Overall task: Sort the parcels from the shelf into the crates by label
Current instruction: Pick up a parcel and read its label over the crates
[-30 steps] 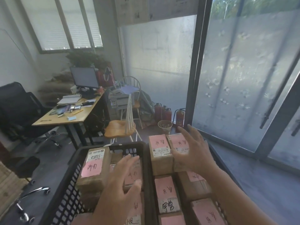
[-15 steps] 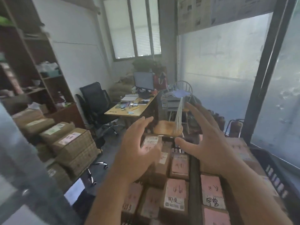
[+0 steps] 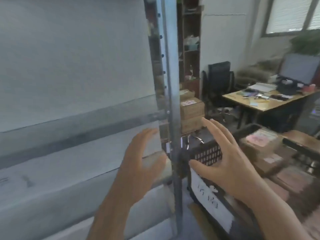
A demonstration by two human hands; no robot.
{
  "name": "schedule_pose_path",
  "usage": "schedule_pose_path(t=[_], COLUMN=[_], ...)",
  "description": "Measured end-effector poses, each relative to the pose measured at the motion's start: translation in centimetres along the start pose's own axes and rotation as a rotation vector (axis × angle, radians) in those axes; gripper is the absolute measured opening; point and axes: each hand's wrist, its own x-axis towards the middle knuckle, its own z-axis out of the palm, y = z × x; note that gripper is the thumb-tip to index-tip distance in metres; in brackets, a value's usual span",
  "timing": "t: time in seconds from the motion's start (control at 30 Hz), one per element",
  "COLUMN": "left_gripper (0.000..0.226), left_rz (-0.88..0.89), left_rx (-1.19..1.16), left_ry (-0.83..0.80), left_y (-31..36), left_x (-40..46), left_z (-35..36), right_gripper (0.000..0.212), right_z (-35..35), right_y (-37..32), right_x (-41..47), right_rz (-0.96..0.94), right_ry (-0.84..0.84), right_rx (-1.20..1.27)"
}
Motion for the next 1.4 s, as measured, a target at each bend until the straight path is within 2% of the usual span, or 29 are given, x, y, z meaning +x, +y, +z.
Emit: schedule_pose_path(t=[0.1,0.4,0.6,0.87,1.1,1.4], left_gripper=[0.062,0.064,0.06,0.06,0.058,0.064], left_rz=[-0.109,-0.339,-0.41,-0.582,-0.648,-0.718], left_rx=[0.097,0.314,0.445,0.49,0.439,0.525], left_ry=[0.152,0.555,0.69,0.843,0.96,0.98], left_y=[-1.4,-3.1,-5.5,-9.3,-16.5,-27.2], left_x=[-5.7,-23.8,-35.8,-50.1,-53.9,-50.0], left_z=[-7.1,-27.5,-40.5,-53.9,-61.5,-74.9], right_gripper=[0.1,0.1,0.099,0.09,0.089,0.088], right_z=[4.8,20.5,31.4,45.1,55.0,69.4], right_y=[-5.3,-25.2,-39.1,-54.3,-61.7,-72.1], right_x=[0.8,-2.1,-6.5,-12.3,-11.6,-2.7], right_rz=[-0.111,-0.444,-0.579,-0.696,-0.724,-0.743], right_ry=[-0.143,-0.411,-0.485,-0.706,-0.79,-0.756], right_rx=[0.101,0.27,0.432,0.541,0.535,0.606])
